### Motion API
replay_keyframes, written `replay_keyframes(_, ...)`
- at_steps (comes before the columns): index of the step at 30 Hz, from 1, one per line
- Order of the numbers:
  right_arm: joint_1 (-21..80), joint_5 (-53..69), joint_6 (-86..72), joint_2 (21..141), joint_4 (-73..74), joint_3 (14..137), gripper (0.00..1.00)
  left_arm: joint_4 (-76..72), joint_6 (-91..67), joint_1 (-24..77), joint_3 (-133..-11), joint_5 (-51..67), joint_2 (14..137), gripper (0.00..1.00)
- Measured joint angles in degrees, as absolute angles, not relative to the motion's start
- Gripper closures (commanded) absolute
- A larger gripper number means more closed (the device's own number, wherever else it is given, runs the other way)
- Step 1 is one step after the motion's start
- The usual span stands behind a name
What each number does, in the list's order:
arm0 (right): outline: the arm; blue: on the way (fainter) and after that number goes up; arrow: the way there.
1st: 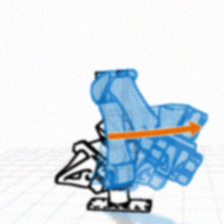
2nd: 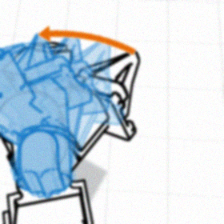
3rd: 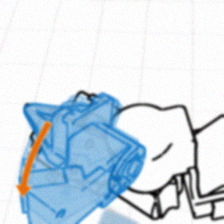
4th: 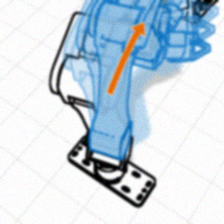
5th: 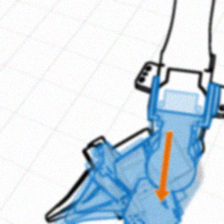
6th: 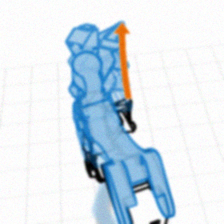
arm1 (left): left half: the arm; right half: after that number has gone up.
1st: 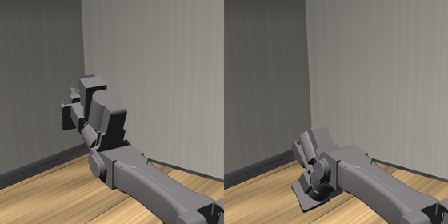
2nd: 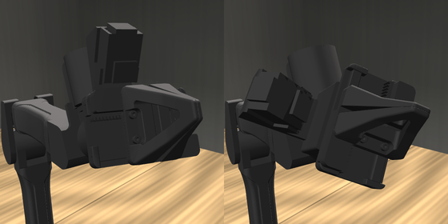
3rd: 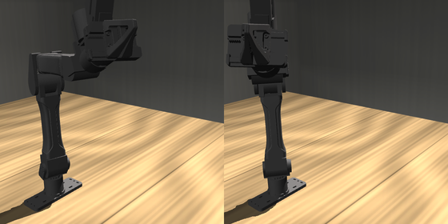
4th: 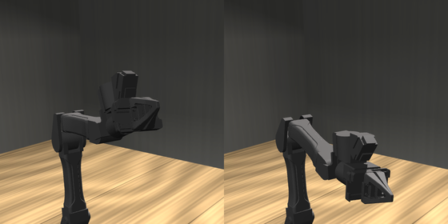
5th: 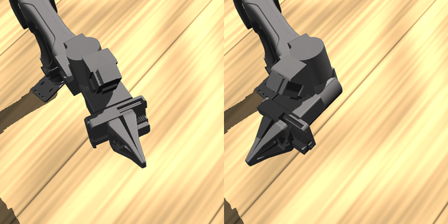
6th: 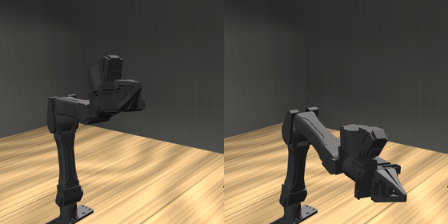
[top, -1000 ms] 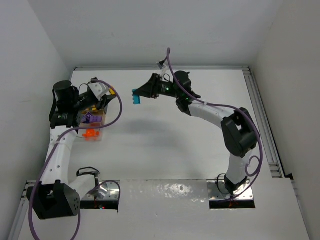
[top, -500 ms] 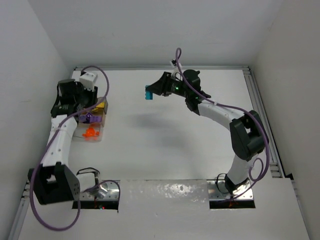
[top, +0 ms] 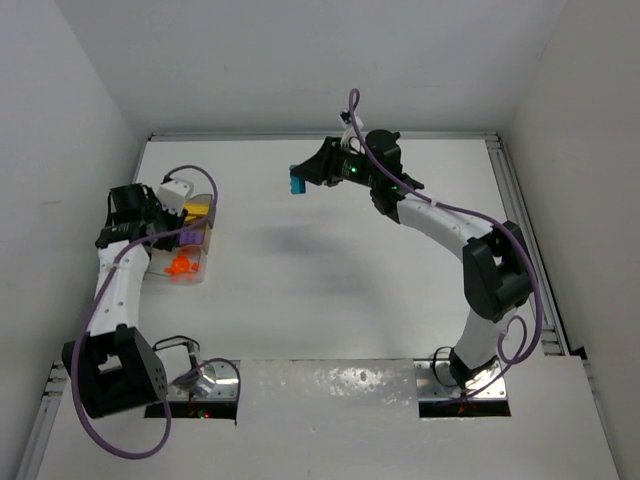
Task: Sort the legos into containers by color
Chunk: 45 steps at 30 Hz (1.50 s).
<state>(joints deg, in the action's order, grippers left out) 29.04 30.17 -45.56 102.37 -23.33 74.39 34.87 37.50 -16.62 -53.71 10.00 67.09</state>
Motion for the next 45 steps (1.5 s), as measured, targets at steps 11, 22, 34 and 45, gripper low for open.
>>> replay_keyframes(11, 29.30, 29.41, -43.51, 101.03, -21.17, 72.03, 1.00, 22.26, 61.63, -17.21, -59.33, 29.50, 79.44, 1.00)
replay_keyframes(22, 29.41, 27.14, -40.32, 97.03, -19.59, 68.47, 1.00, 41.50, 89.89, -19.62, -79.37, 37.95, 102.94, 0.93)
replay_keyframes(34, 29.41, 27.05, -40.12, 98.00, -19.25, 68.88, 1.00, 41.76, 95.07, -19.55, -77.47, 32.21, 103.77, 0.55)
replay_keyframes(45, 29.41, 27.22, -40.45, 98.61, -19.20, 69.36, 1.00, 31.94, 90.56, -17.54, -75.02, 26.70, 103.77, 0.46)
